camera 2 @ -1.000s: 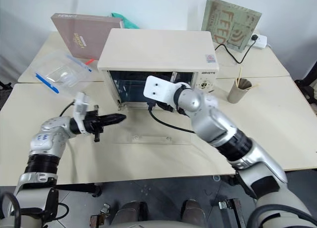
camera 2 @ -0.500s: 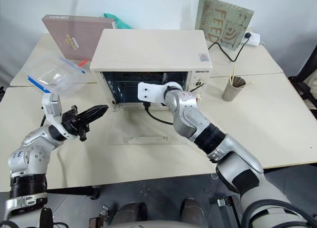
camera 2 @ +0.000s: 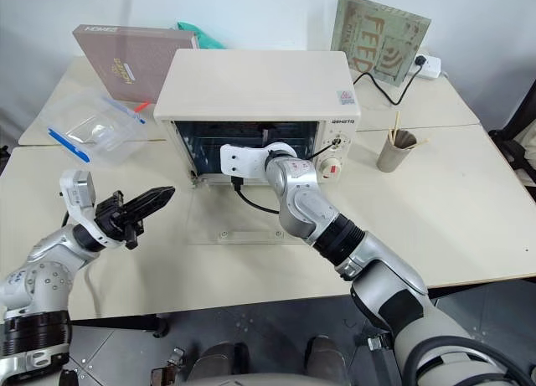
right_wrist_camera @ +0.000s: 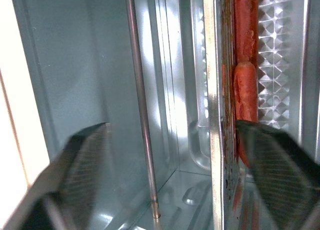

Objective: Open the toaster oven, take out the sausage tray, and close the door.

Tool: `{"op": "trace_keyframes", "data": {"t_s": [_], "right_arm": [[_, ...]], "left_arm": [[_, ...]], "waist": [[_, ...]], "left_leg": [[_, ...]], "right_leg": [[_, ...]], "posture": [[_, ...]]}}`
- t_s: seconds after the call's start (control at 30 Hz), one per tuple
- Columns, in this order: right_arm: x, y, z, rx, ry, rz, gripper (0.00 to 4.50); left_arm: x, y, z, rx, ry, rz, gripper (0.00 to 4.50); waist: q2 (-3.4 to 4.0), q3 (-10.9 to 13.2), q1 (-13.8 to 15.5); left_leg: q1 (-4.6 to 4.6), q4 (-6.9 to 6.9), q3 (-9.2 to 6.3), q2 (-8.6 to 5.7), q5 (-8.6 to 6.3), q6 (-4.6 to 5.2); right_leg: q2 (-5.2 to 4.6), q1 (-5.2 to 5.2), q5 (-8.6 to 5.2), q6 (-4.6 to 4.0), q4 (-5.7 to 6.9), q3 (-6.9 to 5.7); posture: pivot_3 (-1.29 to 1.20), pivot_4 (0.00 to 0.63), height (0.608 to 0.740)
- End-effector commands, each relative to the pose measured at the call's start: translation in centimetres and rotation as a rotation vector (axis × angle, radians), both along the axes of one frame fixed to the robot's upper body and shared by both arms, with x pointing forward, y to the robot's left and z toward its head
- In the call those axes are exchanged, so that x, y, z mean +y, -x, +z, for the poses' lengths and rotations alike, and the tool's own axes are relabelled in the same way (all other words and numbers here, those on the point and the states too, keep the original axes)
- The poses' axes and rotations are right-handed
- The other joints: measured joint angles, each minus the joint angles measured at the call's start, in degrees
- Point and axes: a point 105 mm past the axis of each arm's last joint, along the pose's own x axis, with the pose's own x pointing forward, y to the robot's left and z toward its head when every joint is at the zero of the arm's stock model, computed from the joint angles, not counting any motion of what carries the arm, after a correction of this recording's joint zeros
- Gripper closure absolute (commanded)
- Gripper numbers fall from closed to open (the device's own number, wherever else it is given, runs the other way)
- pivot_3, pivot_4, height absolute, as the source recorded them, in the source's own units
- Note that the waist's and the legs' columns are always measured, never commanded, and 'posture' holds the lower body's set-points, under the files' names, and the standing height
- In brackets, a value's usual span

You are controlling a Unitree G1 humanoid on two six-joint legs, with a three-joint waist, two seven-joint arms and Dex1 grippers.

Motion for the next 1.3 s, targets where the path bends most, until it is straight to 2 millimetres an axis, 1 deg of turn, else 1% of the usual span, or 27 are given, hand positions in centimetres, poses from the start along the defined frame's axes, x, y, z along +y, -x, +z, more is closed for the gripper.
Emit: {"op": "trace_keyframes", "data": {"t_s": [0.03, 0.27, 0.33, 0.47, 0.6, 0.7, 0.83, 1.0, 1.23, 1.3], "right_arm": [[0.0, 0.1, 1.1, -0.036, -0.017, -0.003, 1.79], [0.0, 0.4, 0.9, -0.034, -0.021, -0.006, 4.18], [0.0, 0.4, 1.0, -0.043, -0.026, -0.009, 4.49], [-0.1, 0.5, 1.4, -0.062, -0.030, -0.010, 4.50], [0.0, 0.9, 1.7, -0.077, -0.038, -0.004, 4.50], [-0.1, 1.1, 1.6, -0.092, -0.036, 0.006, 4.50], [-0.4, 1.3, 1.1, -0.099, -0.022, 0.016, 4.50], [-1.1, 1.1, 0.5, -0.119, -0.004, 0.020, 4.50], [-0.9, 0.8, -0.8, -0.106, 0.024, 0.044, 4.50], [-1.0, 0.7, -1.1, -0.095, 0.033, 0.045, 3.88]], "left_arm": [[0.8, 0.1, 1.0, -0.024, 0.013, 0.035, 3.92], [0.9, 0.7, 1.4, -0.057, 0.012, 0.037, 1.81], [1.0, 0.8, 1.5, -0.063, 0.013, 0.036, 1.21], [1.0, 0.8, 1.7, -0.068, 0.012, 0.035, 0.03], [1.2, 0.2, 1.9, -0.090, 0.005, 0.057, 0.03], [1.1, -0.1, 1.7, -0.082, -0.010, 0.060, 0.03], [0.9, -0.3, 1.6, -0.074, -0.012, 0.049, 0.03], [0.5, -0.8, 1.4, -0.068, -0.016, 0.043, 0.03], [0.4, -1.3, 1.3, -0.072, -0.023, 0.046, 0.03], [0.4, -1.4, 1.2, -0.076, -0.027, 0.051, 0.00]], "waist": [[0.00, 0.0, 0.0], [0.03, 0.0, 0.1], [0.04, 0.0, 0.1], [0.05, 0.0, 0.1], [0.05, 0.0, 0.2], [0.05, 0.0, 0.2], [0.05, 0.0, 0.1], [0.05, 0.0, 0.3], [0.05, 0.0, 0.0], [0.02, 0.0, 0.0]], "left_leg": [[0.00, 0.00, 0.00, 0.00, 0.00, 0.00], [0.01, -0.01, 0.01, 0.00, -0.01, -0.02], [0.00, -0.05, 0.01, -0.01, -0.02, -0.03], [0.00, -0.11, -0.02, -0.01, -0.04, -0.06], [0.00, -0.15, -0.02, -0.01, -0.04, -0.07], [0.00, -0.17, -0.02, -0.01, -0.04, -0.07], [0.00, -0.27, 0.00, -0.01, -0.04, -0.07], [0.00, -0.29, 0.01, -0.01, -0.04, -0.07], [0.00, -0.26, 0.02, -0.01, -0.04, -0.08], [0.01, -0.23, 0.03, -0.01, -0.04, -0.08]], "right_leg": [[0.00, 0.00, 0.00, 0.00, 0.00, 0.01], [0.00, 0.00, 0.00, 0.00, 0.00, 0.00], [0.00, -0.02, 0.00, 0.00, 0.00, 0.01], [0.00, -0.04, 0.00, 0.00, 0.00, -0.01], [0.00, -0.06, 0.00, 0.00, 0.00, -0.02], [0.00, -0.07, 0.00, 0.00, 0.00, -0.02], [0.00, -0.14, 0.00, 0.00, 0.01, -0.03], [0.00, -0.16, 0.00, 0.00, 0.01, -0.04], [0.00, -0.15, 0.00, 0.00, 0.01, -0.03], [0.00, -0.15, 0.00, 0.00, 0.01, -0.02]], "posture": [[0.00, 0.150, 0.740], [0.00, 0.150, 0.740], [0.00, 0.150, 0.740], [0.00, 0.150, 0.740], [0.00, 0.150, 0.740], [0.00, 0.150, 0.740], [0.00, 0.150, 0.740], [0.00, 0.150, 0.740], [0.00, 0.150, 0.740], [0.00, 0.150, 0.740]]}}
